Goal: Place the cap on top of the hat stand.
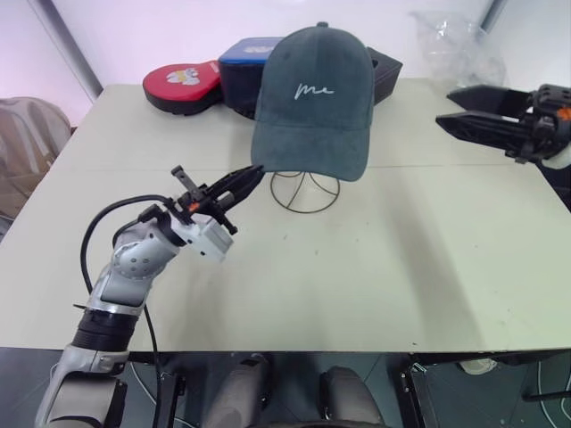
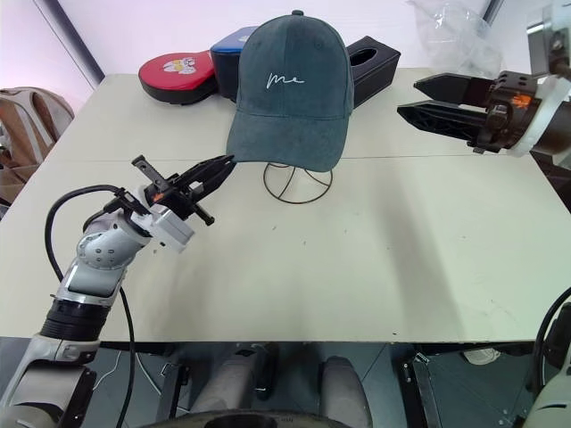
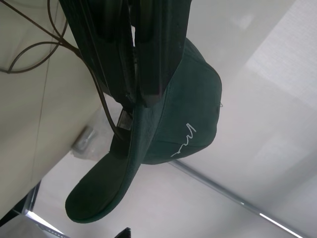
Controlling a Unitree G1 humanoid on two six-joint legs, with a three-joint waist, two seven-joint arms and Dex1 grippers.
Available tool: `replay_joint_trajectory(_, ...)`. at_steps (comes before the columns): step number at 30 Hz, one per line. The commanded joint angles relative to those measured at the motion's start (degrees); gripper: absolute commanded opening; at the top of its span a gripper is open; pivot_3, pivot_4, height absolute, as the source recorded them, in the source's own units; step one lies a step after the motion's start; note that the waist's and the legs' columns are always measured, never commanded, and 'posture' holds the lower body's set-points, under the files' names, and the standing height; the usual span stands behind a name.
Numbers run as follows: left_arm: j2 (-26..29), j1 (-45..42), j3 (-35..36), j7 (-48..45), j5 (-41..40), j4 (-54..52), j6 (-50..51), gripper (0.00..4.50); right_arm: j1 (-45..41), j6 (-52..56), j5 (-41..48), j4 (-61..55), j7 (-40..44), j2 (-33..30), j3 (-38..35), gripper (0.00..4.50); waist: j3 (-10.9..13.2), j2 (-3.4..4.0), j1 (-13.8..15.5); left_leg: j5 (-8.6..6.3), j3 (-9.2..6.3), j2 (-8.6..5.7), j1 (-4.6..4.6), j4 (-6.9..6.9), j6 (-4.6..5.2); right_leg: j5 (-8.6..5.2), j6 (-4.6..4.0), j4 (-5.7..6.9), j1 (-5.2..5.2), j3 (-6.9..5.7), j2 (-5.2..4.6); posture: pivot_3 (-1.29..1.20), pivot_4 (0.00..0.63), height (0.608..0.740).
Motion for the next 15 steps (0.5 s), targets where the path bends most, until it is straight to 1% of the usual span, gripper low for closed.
replay_joint_trajectory(1,0.32,0.67,0.06,-0.05,-0.37,-1.31,-0.42,0.04,-1.78,-1.54,-0.15,-0.66,0.25,-0.43,-0.77,3.07,0.0,0.0,0.0,0.0,0.0,0.0,0.0,0.0,0.0,0.0,0.0,0.0,0.0,0.0,0.0,0.0,0.15,0.74)
replay_joint_trajectory(4,0.46,0.83,-0.25,-0.46,-0.65,-1.27,-0.45,0.04,-1.93,-1.72,-0.25,-0.55,0.29,-0.41,-0.64,3.07,0.0,0.0,0.0,0.0,0.0,0.0,0.0,0.0,0.0,0.0,0.0,0.0,0.0,0.0,0.0,0.0,0.15,0.74)
replay_joint_trajectory(5,0.55,0.9,-0.34,-0.58,-0.65,-1.22,-0.59,0.33,-1.97,-1.8,-0.3,-0.52,0.29,-0.39,-0.58,3.07,0.0,0.0,0.0,0.0,0.0,0.0,0.0,0.0,0.0,0.0,0.0,0.0,0.0,0.0,0.0,0.0,0.15,0.74)
replay_joint_trajectory(7,0.6,1.09,-0.31,-0.68,-0.79,-1.26,-0.59,0.98,-2.08,-1.94,-0.42,-0.45,0.32,-0.36,-0.49,3.07,0.0,0.0,0.0,0.0,0.0,0.0,0.0,0.0,0.0,0.0,0.0,0.0,-0.01,0.0,0.0,0.0,0.15,0.74)
replay_joint_trajectory(8,0.61,1.19,-0.27,-0.71,-0.86,-1.32,-0.54,1.43,-2.12,-1.96,-0.46,-0.43,0.35,-0.36,-0.47,3.07,0.0,0.0,0.0,0.0,0.0,0.0,0.0,0.0,0.0,0.0,0.0,0.0,-0.01,0.0,0.0,0.0,0.15,0.74)
replay_joint_trajectory(12,0.6,1.69,-0.28,-1.14,-1.47,-1.61,-0.4,3.53,-2.35,-1.98,-0.79,-0.26,0.53,-0.35,-0.35,3.07,0.0,0.0,0.01,0.0,0.0,0.0,0.0,0.0,0.0,0.0,0.0,0.0,-0.01,0.0,0.0,0.0,0.15,0.74)
replay_joint_trajectory(14,0.66,2.12,-0.48,-1.61,-2.08,-1.91,-0.12,4.44,-2.41,-1.93,-0.85,-0.24,0.59,-0.4,-0.33,3.07,0.0,0.0,0.0,0.0,0.0,0.0,0.0,0.0,0.0,0.0,0.0,0.0,-0.01,0.0,0.0,0.0,0.15,0.74)
replay_joint_trajectory(15,0.71,2.35,-0.63,-1.93,-2.48,-2.02,0.16,4.44,-2.45,-1.93,-0.9,-0.19,0.61,-0.4,-0.27,3.07,0.0,0.0,0.0,0.0,0.0,0.0,0.0,0.0,0.0,0.0,0.0,0.0,-0.01,0.0,0.0,0.0,0.15,0.74)
